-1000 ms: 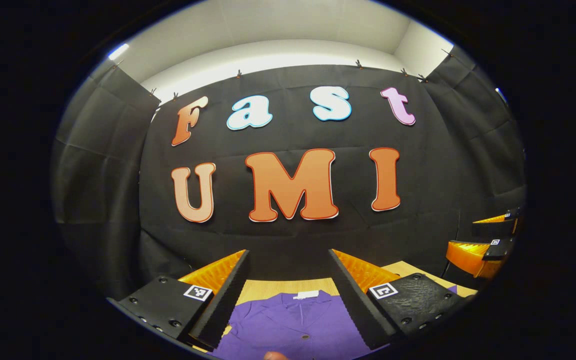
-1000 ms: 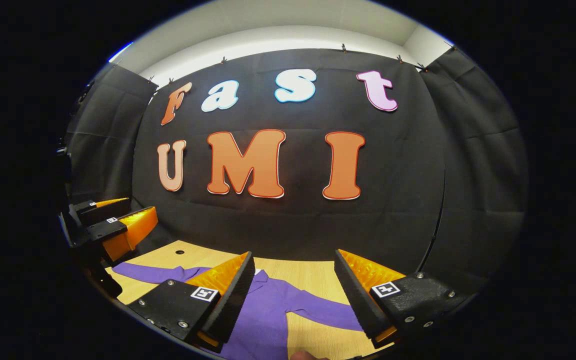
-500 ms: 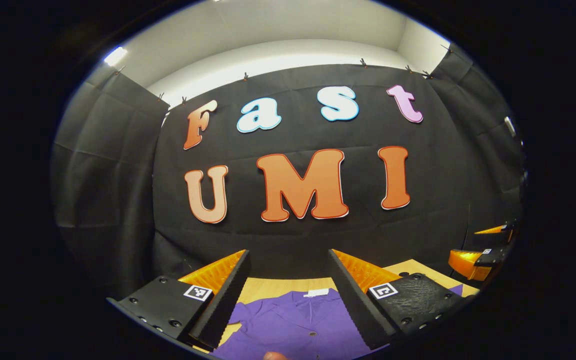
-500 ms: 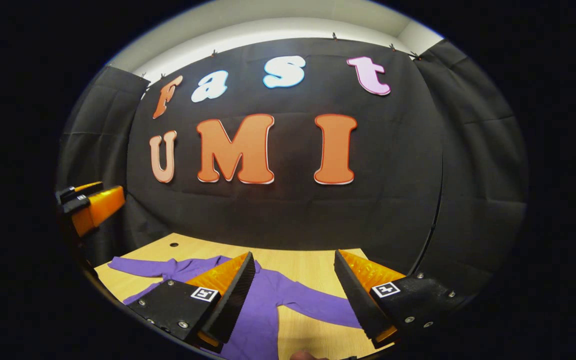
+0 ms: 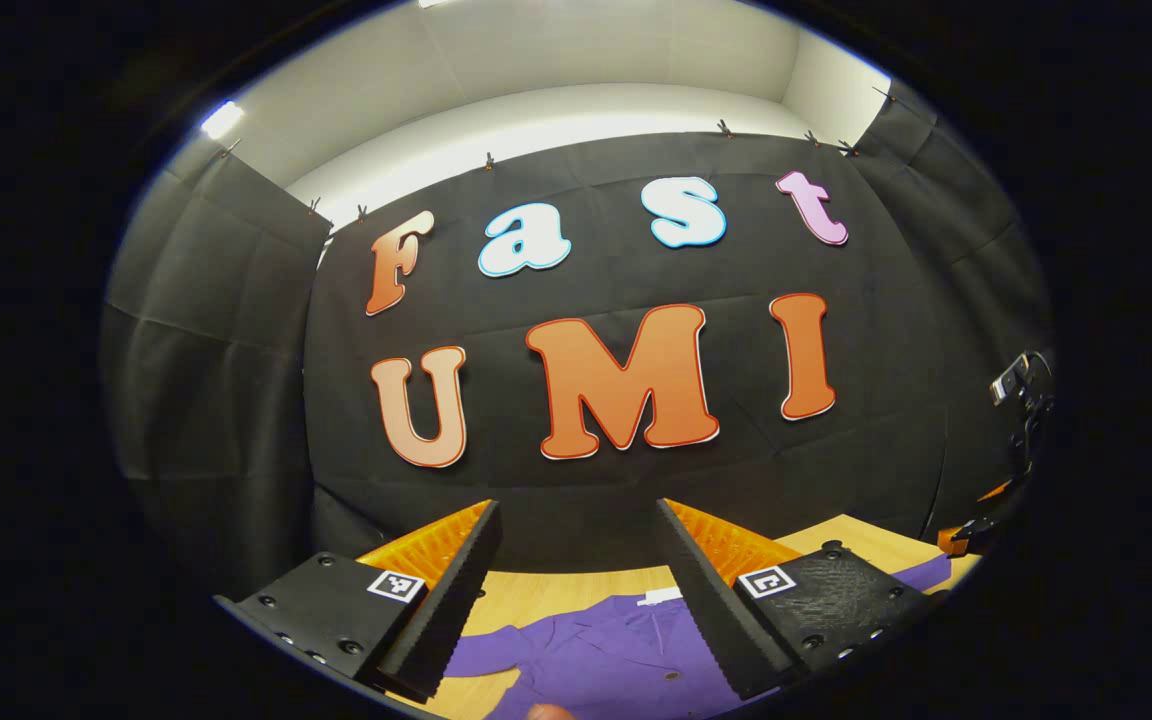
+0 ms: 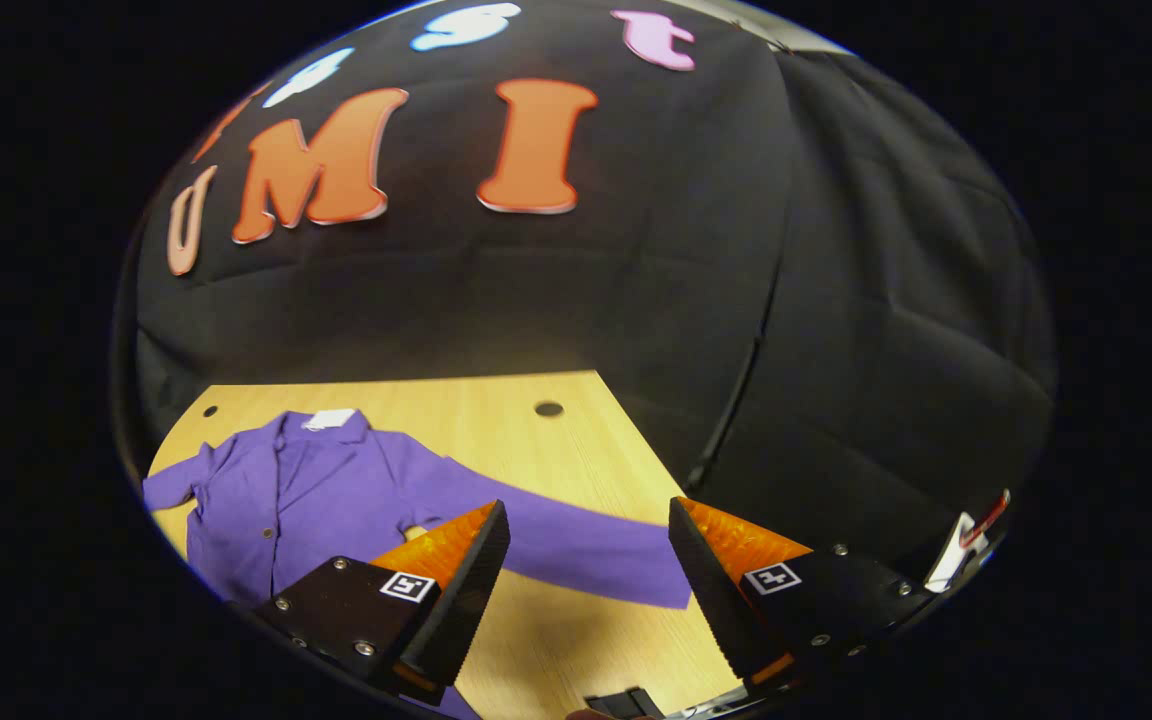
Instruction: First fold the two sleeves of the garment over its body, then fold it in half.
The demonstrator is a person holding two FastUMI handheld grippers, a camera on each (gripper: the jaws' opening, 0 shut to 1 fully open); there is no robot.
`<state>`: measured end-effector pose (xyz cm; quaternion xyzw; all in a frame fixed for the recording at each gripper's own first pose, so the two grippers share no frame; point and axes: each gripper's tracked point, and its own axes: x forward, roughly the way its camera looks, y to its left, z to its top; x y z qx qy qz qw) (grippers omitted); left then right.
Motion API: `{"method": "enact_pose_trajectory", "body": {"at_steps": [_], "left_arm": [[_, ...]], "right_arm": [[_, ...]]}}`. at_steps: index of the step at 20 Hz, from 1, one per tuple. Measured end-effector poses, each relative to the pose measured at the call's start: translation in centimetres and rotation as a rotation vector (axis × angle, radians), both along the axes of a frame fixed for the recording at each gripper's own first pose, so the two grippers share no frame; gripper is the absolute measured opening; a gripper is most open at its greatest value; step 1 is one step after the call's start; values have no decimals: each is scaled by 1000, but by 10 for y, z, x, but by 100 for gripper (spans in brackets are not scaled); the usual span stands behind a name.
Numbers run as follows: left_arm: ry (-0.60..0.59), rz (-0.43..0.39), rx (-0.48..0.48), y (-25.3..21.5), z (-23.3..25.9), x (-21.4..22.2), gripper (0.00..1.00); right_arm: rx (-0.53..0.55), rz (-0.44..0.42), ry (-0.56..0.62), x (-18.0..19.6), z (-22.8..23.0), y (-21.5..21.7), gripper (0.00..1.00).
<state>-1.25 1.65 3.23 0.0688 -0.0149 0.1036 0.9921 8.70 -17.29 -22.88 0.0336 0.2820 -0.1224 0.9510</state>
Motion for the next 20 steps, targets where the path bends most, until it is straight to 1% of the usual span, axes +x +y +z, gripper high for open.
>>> {"method": "enact_pose_trajectory", "body": {"at_steps": [3, 5, 6, 7, 9, 12, 13, 15, 16, 18, 19, 20], "left_arm": [[12, 16, -3, 15, -3, 5, 100], [20, 23, 2, 19, -5, 5, 100], [26, 25, 5, 20, -6, 5, 100], [32, 32, 5, 23, -8, 4, 100], [49, 55, 3, 29, -13, 2, 100], [87, 69, 13, 31, -21, -1, 100], [98, 73, 24, 30, -25, -2, 98], [111, 75, 39, 27, -27, -4, 98], [114, 76, 43, 24, -28, -4, 100], [126, 73, 53, 18, -30, -7, 100], [131, 73, 58, 17, -33, -8, 98], [137, 74, 58, 16, -34, -8, 98]], "right_arm": [[27, -90, 86, 8, -26, -30, 96], [38, -119, 159, 11, -46, -40, 96], [57, -136, 206, 11, -58, -41, 96], [98, -152, 253, 13, -67, -40, 97], [172, -148, 326, 16, -85, -50, 97], [224, -144, 454, 10, -119, -65, 97], [241, -145, 483, 10, -129, -69, 97], [281, -144, 519, 17, -147, -73, 97], [300, -155, 535, 20, -157, -75, 97], [358, -173, 575, 19, -173, -75, 97], [379, -175, 587, 22, -178, -76, 97], [377, -180, 594, 23, -182, -80, 97]]}}
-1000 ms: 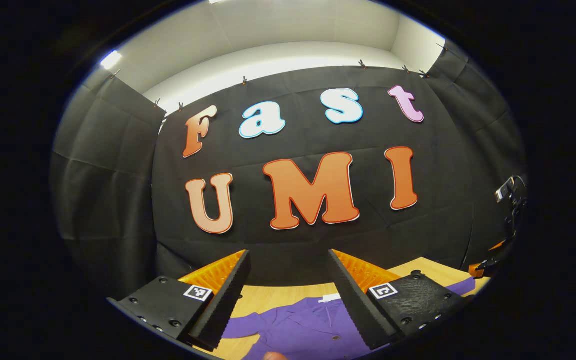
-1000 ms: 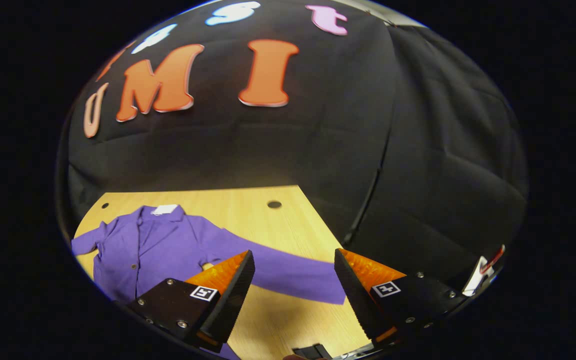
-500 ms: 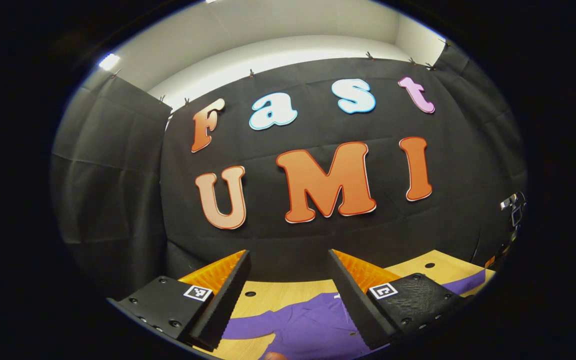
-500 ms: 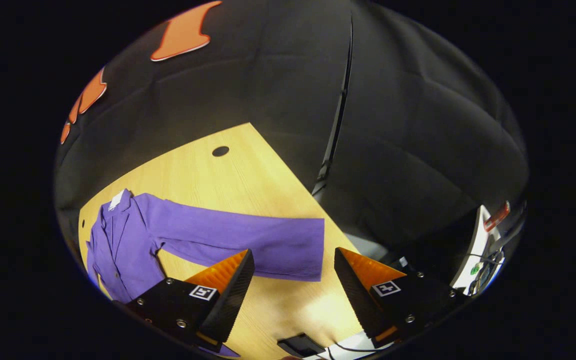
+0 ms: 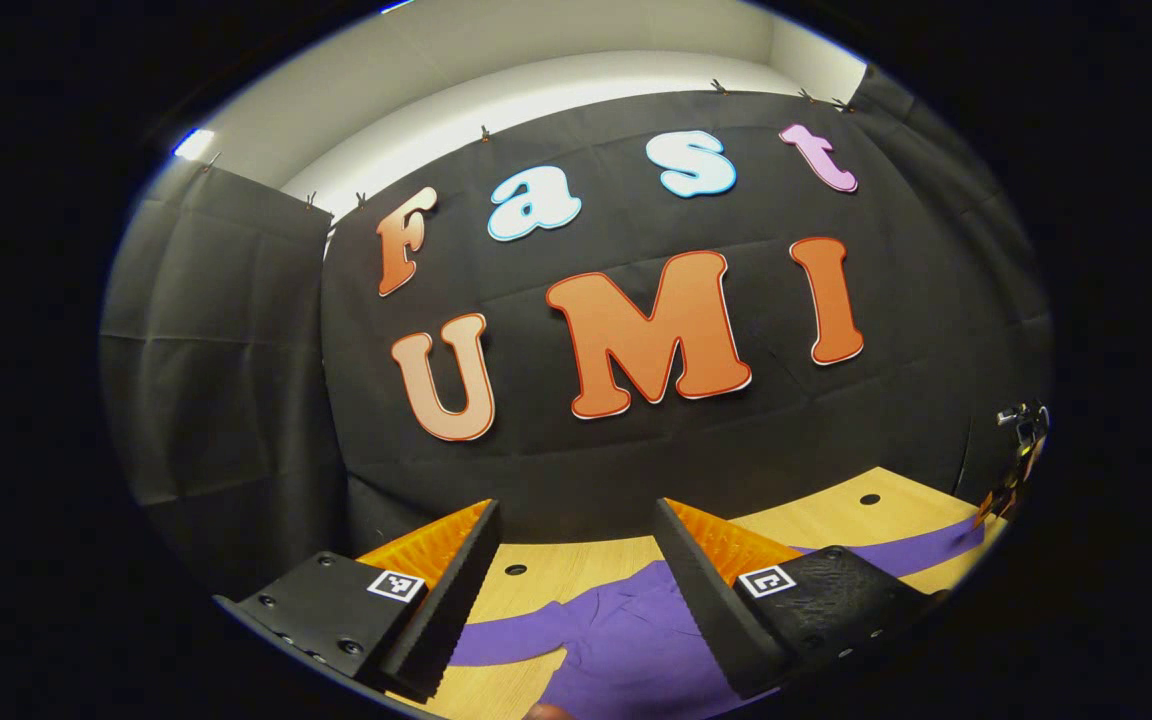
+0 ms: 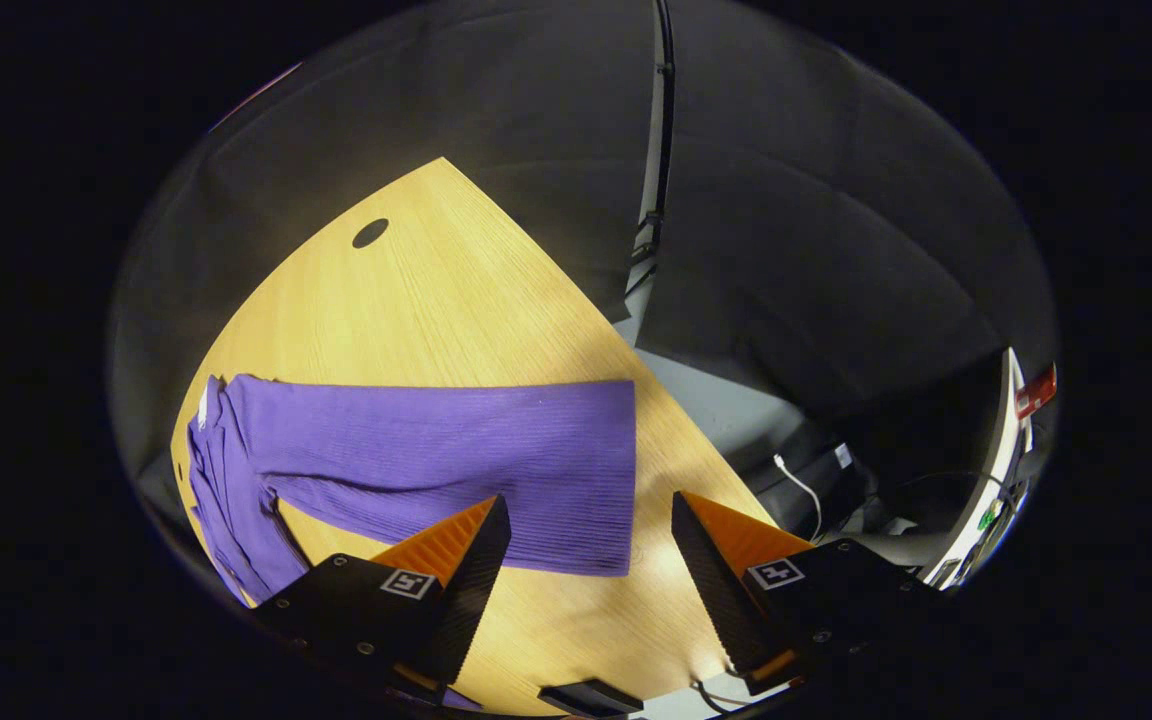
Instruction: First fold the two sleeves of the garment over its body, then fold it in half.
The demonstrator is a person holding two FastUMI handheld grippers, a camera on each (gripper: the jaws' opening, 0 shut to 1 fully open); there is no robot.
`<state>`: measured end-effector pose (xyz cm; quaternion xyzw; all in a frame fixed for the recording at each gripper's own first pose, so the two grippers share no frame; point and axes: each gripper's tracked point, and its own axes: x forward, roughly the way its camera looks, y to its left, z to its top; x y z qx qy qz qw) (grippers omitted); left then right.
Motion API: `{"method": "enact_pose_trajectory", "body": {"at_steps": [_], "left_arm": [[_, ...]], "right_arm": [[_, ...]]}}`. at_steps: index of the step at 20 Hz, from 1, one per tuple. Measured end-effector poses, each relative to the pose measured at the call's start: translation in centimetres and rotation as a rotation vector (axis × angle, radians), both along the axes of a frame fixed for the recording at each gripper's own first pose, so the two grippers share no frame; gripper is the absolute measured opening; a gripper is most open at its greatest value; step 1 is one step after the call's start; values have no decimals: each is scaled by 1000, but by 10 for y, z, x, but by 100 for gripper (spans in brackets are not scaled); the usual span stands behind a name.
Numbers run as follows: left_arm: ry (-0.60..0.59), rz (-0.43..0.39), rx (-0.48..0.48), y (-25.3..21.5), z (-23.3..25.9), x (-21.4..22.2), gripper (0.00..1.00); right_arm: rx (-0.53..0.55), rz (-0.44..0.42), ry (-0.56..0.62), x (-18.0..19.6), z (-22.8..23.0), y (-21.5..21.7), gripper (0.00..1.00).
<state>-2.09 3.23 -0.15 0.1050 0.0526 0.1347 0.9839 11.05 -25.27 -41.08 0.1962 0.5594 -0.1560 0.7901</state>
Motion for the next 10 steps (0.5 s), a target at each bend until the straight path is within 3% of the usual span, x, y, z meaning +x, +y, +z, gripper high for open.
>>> {"method": "enact_pose_trajectory", "body": {"at_steps": [6, 10], "left_arm": [[53, 10, -24, -2, -19, -2, 98], [52, 18, 41, 4, -17, -4, 100]], "right_arm": [[-49, 22, 90, 0, -22, 0, 93], [-51, 6, 101, 2, -24, 5, 91]]}}
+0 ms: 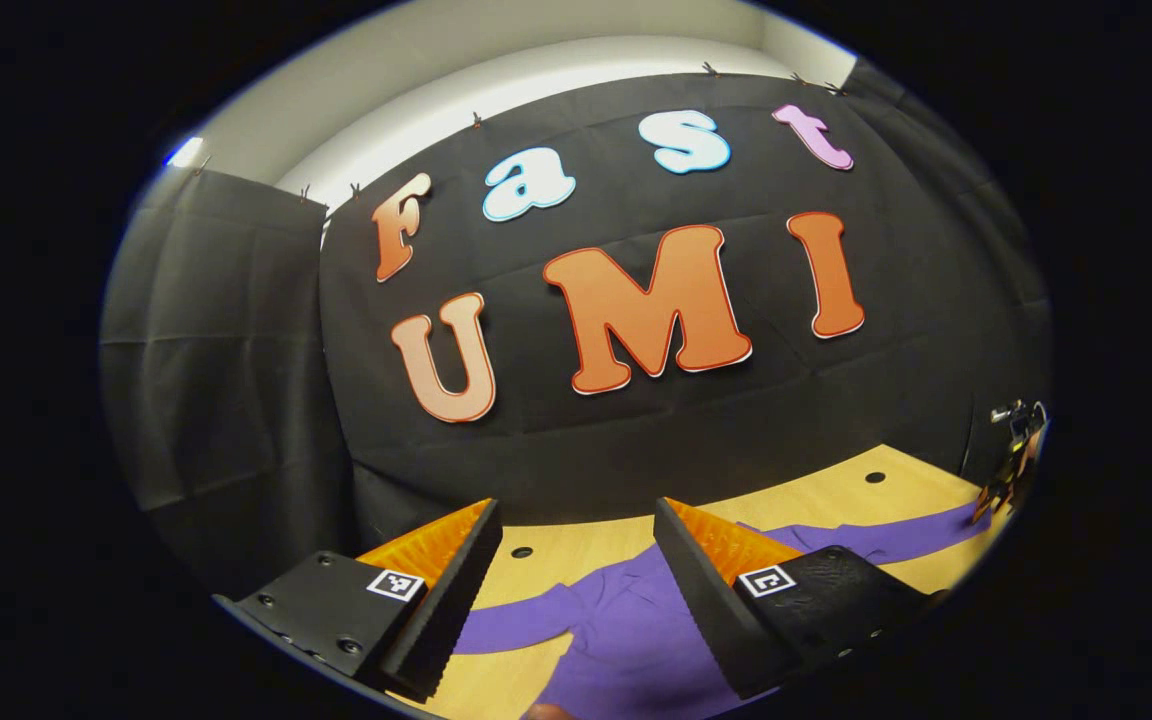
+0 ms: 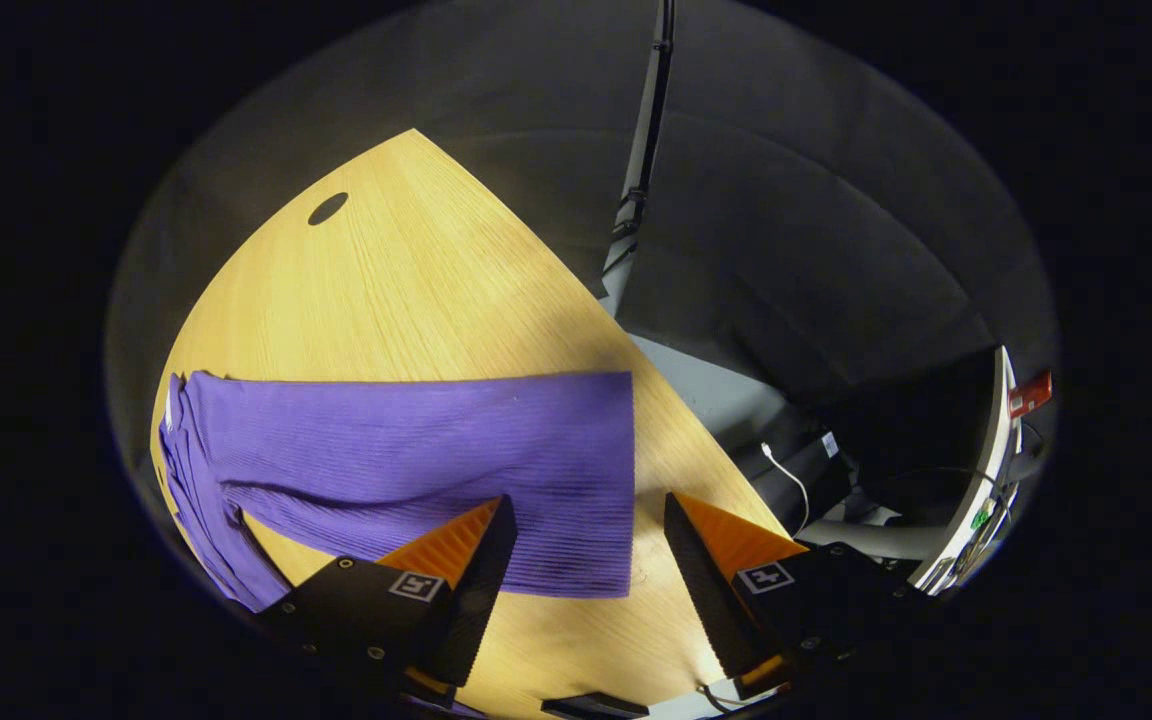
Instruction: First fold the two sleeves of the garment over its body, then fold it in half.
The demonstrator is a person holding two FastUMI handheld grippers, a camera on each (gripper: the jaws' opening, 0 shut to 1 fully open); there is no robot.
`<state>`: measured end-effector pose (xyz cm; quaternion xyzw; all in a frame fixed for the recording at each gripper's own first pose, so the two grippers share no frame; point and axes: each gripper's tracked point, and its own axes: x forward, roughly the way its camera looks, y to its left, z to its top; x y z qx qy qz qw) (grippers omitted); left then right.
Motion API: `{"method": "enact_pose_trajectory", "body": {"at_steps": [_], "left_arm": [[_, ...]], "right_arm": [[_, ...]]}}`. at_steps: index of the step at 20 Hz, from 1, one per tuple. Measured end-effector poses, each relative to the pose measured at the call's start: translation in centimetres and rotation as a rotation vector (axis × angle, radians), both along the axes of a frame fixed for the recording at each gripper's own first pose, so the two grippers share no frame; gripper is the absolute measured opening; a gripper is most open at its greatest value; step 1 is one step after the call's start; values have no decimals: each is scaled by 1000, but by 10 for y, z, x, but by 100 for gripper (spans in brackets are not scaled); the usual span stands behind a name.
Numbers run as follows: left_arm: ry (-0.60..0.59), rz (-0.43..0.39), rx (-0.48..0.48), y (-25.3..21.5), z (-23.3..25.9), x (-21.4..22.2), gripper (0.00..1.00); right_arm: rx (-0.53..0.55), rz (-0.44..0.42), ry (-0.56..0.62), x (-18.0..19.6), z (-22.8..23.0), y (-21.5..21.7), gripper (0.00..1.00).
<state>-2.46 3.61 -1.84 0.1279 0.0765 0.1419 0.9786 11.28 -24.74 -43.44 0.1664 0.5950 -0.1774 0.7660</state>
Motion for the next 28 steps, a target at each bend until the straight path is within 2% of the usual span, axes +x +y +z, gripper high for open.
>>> {"method": "enact_pose_trajectory", "body": {"at_steps": [2, 3, 5, 7, 10, 11, 13, 21, 28], "left_arm": [[-2, -8, -10, -4, -3, 0, 98], [-1, -12, -27, -5, -6, 1, 98], [4, -9, -51, -2, -11, 2, 100], [-3, -6, -58, 5, -9, 1, 100], [-24, 4, -53, 21, -3, -2, 100], [-22, 11, -62, 26, -7, -4, 98], [-12, 12, -91, 33, -16, -3, 100], [-8, 20, -129, 73, -28, -1, 98], [12, 92, -153, 121, -46, -15, 98]], "right_arm": [[-4, 51, -10, 1, 0, 7, 81], [-8, 64, -27, 5, -2, 10, 67], [5, 24, -32, 5, 1, 15, 28], [57, -20, -16, 5, 4, 27, 7], [106, -47, -73, 16, 28, 40, 4], [109, -43, -100, 21, 40, 45, 4], [129, -14, -156, 30, 70, 62, 4], [82, 198, -312, 57, 177, 138, 4], [83, 392, -376, 67, 237, 235, 3]]}}
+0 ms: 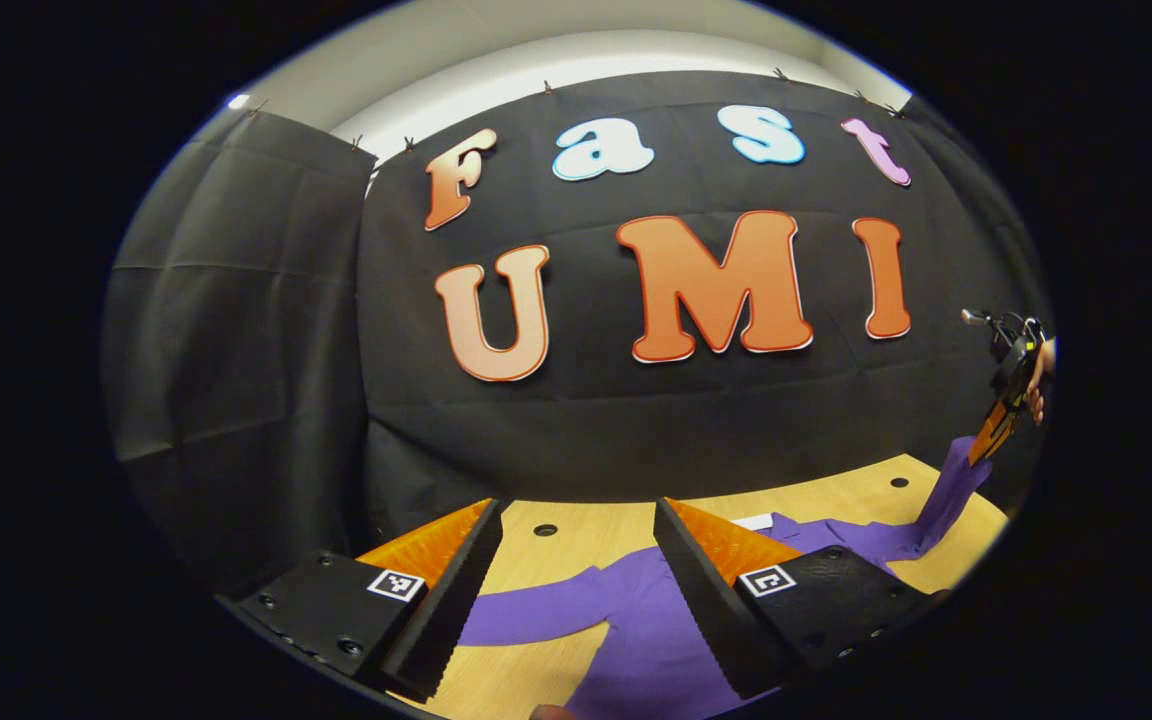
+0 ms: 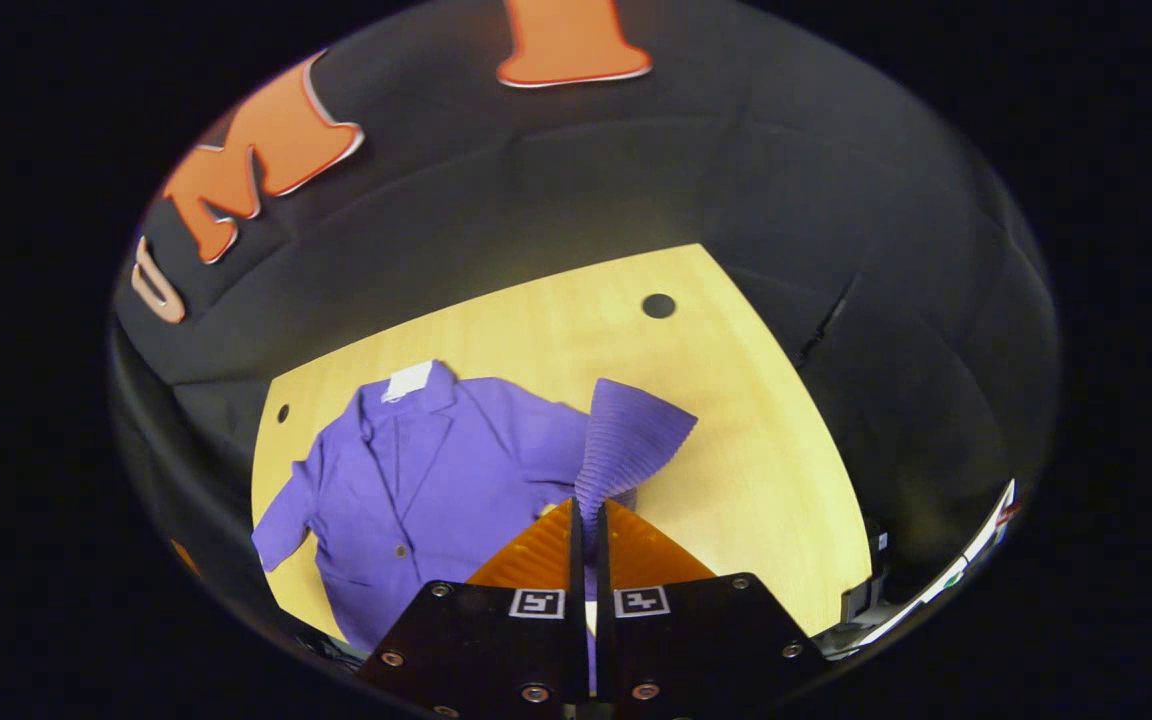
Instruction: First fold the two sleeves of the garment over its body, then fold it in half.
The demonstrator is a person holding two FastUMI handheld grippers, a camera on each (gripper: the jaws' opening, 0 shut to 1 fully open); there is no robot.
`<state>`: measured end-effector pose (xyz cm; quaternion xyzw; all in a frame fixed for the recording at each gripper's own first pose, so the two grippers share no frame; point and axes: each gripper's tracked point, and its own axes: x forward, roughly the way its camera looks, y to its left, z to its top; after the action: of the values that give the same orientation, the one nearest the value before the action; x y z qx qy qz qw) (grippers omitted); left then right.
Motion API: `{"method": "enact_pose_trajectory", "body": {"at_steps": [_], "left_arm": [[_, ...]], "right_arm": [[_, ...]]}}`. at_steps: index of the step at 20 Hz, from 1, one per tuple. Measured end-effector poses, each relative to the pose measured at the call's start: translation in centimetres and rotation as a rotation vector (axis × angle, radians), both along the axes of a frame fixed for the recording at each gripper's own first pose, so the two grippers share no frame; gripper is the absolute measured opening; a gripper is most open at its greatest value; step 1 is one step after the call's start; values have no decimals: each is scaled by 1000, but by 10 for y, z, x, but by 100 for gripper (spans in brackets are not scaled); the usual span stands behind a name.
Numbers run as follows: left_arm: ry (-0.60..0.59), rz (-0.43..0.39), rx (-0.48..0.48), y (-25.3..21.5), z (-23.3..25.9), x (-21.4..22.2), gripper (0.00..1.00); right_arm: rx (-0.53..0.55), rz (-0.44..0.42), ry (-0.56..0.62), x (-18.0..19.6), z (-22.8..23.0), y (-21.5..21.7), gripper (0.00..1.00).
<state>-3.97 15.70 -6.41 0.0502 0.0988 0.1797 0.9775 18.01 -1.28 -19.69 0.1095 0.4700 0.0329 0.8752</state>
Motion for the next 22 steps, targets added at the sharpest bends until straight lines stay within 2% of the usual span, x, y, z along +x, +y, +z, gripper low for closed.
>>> {"method": "enact_pose_trajectory", "body": {"at_steps": [9, 22], "left_arm": [[24, 100, 5, 50, -11, -22, 98], [63, 265, 9, 119, -29, -78, 98]], "right_arm": [[9, 200, -61, 21, 41, 118, 4], [18, 384, -93, 31, 51, 251, 3]]}}
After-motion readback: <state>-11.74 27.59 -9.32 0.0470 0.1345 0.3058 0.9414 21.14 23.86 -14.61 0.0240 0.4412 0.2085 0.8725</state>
